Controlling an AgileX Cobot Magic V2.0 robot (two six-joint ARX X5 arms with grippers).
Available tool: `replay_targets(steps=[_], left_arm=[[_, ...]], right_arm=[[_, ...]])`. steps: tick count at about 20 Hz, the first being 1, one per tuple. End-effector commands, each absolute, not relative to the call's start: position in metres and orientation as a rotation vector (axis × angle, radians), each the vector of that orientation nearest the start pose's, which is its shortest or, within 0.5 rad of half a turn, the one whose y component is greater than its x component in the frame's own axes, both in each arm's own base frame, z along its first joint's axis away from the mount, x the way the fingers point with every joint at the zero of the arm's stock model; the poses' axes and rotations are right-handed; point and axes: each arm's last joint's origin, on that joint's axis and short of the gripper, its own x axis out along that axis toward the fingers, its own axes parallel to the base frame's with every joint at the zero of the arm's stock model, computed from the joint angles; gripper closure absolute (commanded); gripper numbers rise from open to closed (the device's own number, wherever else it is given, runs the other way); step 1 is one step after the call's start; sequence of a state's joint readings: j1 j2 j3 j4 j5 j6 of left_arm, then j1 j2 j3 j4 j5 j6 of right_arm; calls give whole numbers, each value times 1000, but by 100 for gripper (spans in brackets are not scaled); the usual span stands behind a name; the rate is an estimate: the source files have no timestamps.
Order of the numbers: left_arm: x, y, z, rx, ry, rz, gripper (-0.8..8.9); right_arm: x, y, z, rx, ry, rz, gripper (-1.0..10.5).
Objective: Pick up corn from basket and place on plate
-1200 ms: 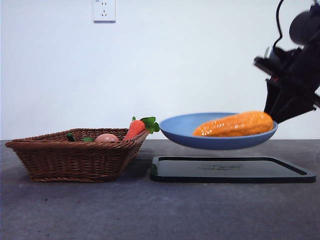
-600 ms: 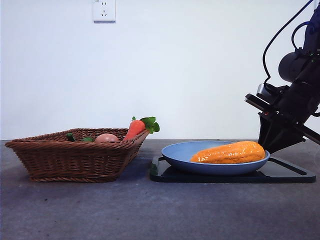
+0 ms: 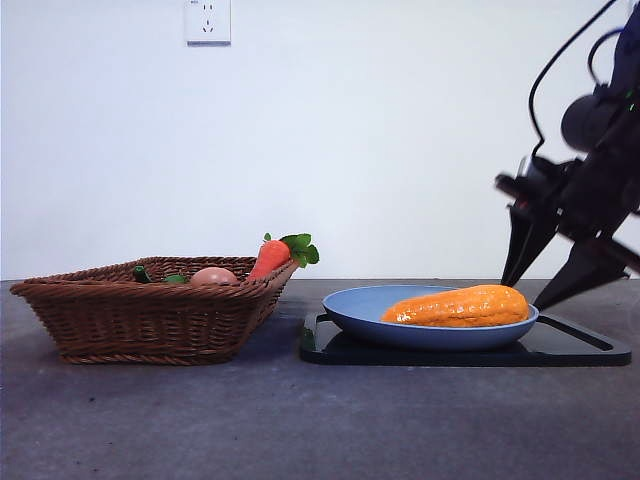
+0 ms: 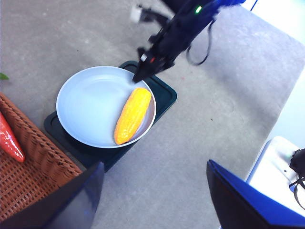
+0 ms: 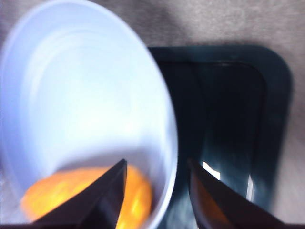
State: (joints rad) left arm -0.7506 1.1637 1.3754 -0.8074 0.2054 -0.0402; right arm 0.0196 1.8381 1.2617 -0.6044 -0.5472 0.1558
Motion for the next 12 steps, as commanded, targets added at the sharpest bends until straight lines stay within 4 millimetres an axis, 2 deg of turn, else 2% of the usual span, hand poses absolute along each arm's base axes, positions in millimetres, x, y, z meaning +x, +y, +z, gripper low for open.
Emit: replay_targets(steps=[1, 2, 5, 9, 12], left_arm=[[157, -157, 409, 133, 584, -924, 462], [157, -157, 409, 135, 582, -925, 462], [157, -157, 409, 147, 578, -928, 462], [156, -156, 408, 159, 594, -928, 463], [156, -156, 408, 162, 594, -929, 472]], right_arm=[[353, 15, 221, 404, 1134, 429, 738], [347, 14, 231, 389, 1126, 438, 738], [310, 16, 276, 319, 1087, 486, 738], [253, 36, 329, 243, 1001, 574, 748], [212, 53, 352, 175, 979, 671, 782]])
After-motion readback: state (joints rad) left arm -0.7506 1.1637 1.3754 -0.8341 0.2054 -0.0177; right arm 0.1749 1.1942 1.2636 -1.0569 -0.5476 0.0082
